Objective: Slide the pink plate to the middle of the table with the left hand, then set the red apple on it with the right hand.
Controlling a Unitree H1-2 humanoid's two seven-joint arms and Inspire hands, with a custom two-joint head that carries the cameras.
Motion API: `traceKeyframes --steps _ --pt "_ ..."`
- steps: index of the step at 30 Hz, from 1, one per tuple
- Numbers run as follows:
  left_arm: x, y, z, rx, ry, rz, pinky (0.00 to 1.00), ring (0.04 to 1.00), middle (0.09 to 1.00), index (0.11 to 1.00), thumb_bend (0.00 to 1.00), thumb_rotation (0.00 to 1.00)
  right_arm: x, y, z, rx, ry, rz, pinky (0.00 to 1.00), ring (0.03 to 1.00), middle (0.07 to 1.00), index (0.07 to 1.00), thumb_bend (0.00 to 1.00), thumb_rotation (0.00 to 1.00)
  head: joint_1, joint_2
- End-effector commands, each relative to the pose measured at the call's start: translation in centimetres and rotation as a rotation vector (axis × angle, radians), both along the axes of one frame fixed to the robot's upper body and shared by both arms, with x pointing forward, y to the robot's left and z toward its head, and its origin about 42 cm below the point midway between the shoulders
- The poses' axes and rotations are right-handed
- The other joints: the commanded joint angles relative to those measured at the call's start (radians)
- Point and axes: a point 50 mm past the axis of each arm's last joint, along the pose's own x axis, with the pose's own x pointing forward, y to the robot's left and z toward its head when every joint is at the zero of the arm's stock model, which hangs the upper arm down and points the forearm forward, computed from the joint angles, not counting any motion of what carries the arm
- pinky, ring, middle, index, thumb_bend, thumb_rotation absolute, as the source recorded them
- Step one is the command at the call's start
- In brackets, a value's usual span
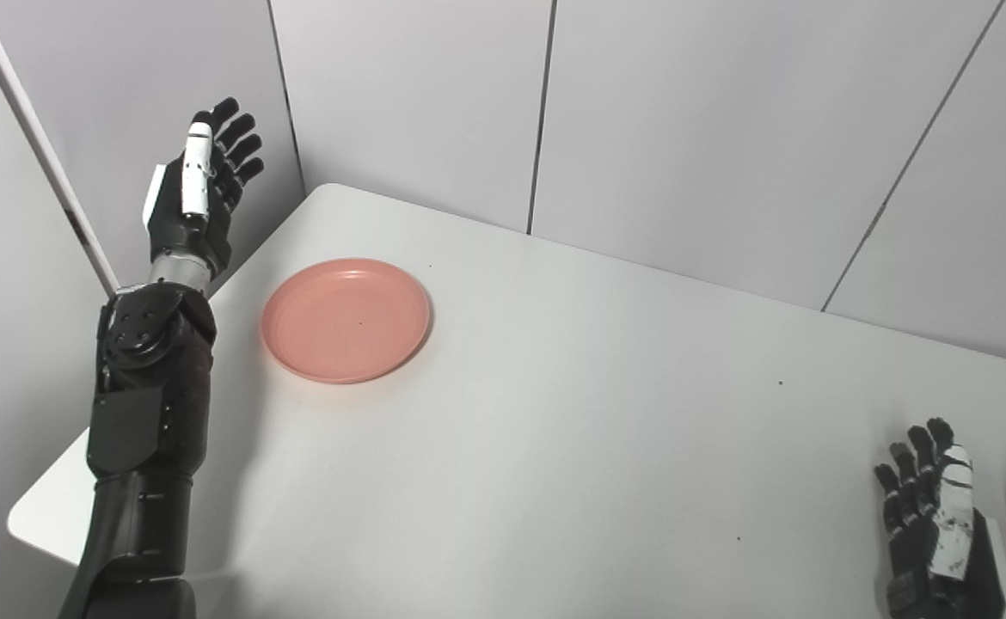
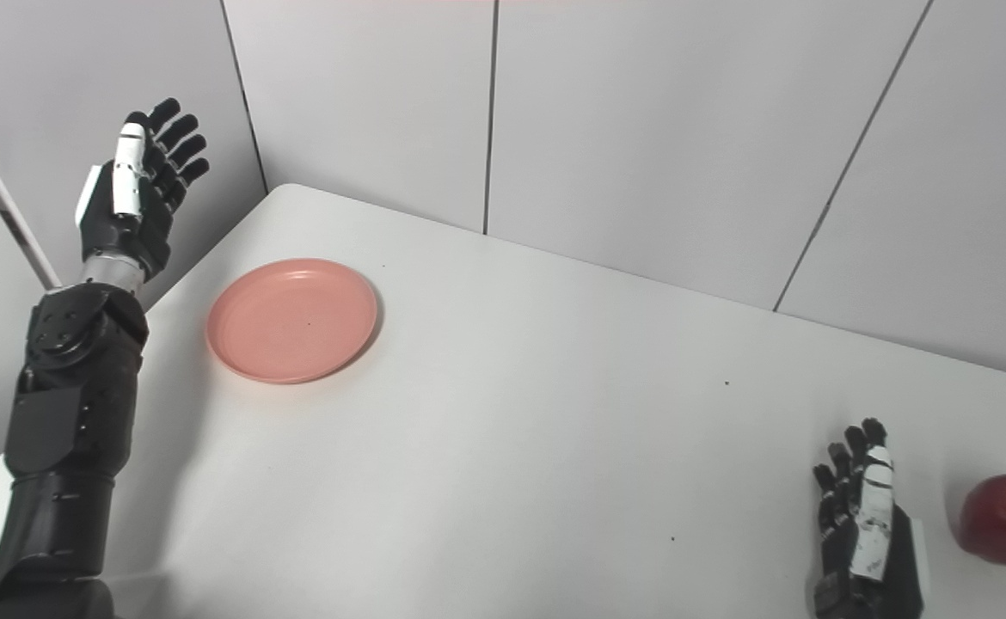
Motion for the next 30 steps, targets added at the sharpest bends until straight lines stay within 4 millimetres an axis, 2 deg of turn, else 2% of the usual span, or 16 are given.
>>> traceKeyframes --steps 1,20,30 --pt "0.3 0.6 2.2 0.029 -0.083 -0.013 0.92 0.913 0.911 0.883 0.36 1.0 0.3 0.0 1.5 -0.007 -0.056 0.007 1.0 1.0 1.0 1.0 0.14 1.0 0.0 0.001" --pt "0.2 0.0 -2.1 0.001 0.025 -0.004 0.9 0.902 0.896 0.875 0.32 1.0 0.4 -0.3 1.5 -0.006 -0.054 0.015 1.0 1.0 1.0 1.0 0.15 1.0 0.007 0.01" --pt "0.4 -0.1 -3.0 -0.007 0.052 -0.008 0.9 0.898 0.893 0.873 0.33 1.0 0.5 -0.3 1.6 -0.004 -0.054 0.014 1.0 1.0 1.0 1.0 0.13 1.0 0.012 0.008"
